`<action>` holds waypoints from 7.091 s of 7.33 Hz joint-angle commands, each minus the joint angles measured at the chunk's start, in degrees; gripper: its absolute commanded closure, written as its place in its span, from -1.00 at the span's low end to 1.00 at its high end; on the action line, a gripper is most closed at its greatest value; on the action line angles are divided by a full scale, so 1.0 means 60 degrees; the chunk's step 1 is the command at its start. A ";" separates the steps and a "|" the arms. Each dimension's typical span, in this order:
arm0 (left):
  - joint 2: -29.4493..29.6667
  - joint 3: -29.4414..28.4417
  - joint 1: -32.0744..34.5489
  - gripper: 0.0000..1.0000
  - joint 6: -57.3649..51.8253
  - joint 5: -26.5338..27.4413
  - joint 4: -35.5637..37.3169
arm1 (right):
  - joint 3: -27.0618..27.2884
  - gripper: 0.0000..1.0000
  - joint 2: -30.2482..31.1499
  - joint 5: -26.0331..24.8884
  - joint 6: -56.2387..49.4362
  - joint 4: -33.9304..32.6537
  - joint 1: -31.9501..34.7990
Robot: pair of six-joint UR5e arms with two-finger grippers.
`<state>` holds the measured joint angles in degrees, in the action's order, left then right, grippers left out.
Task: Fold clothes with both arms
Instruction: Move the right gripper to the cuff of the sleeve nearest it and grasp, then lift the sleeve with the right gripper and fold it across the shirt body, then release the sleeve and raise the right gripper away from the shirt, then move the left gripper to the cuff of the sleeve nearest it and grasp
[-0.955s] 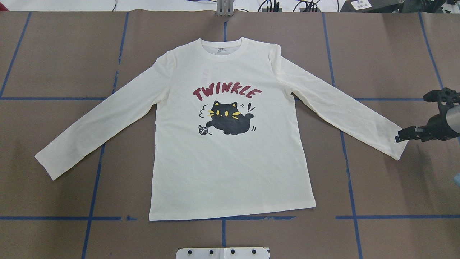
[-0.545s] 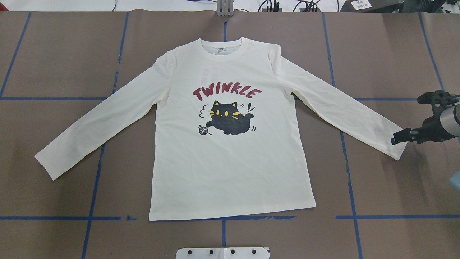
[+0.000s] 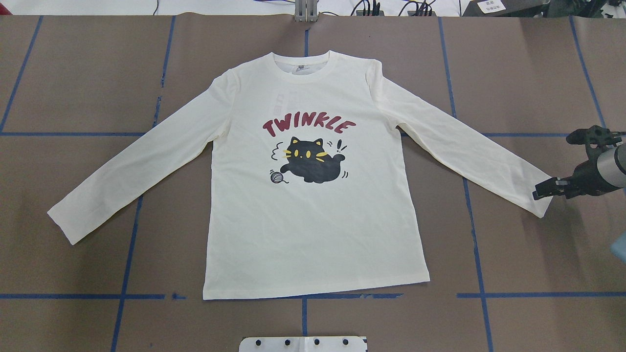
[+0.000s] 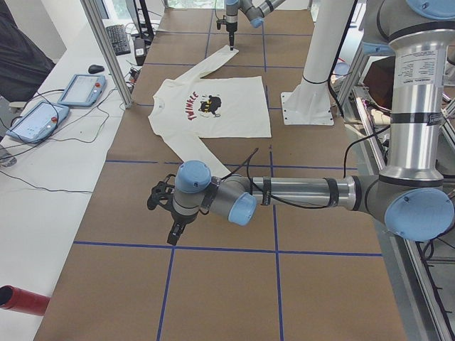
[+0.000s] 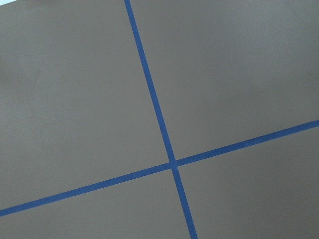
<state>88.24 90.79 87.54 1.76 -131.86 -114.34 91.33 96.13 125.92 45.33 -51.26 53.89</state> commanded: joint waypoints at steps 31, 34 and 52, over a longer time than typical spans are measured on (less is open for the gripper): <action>0.0308 -0.0146 0.0000 -1.00 0.0656 0.0062 0.0029 | -0.7297 -1.00 -1.2843 -0.4977 0.3894 0.1455 -0.3854; 0.0337 0.0204 -0.1326 -1.00 0.4465 0.0135 -0.0771 | -0.4911 -1.00 -1.2146 -0.3492 0.4412 -0.2859 -0.3288; -0.2036 0.2213 -0.8760 -0.99 1.5190 0.5145 -0.2446 | 0.2312 -1.00 -0.4875 -0.0582 -0.1271 -0.7686 -0.0104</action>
<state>75.94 104.30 35.15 92.87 -101.00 -128.95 105.18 66.90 122.43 37.77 -97.38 53.32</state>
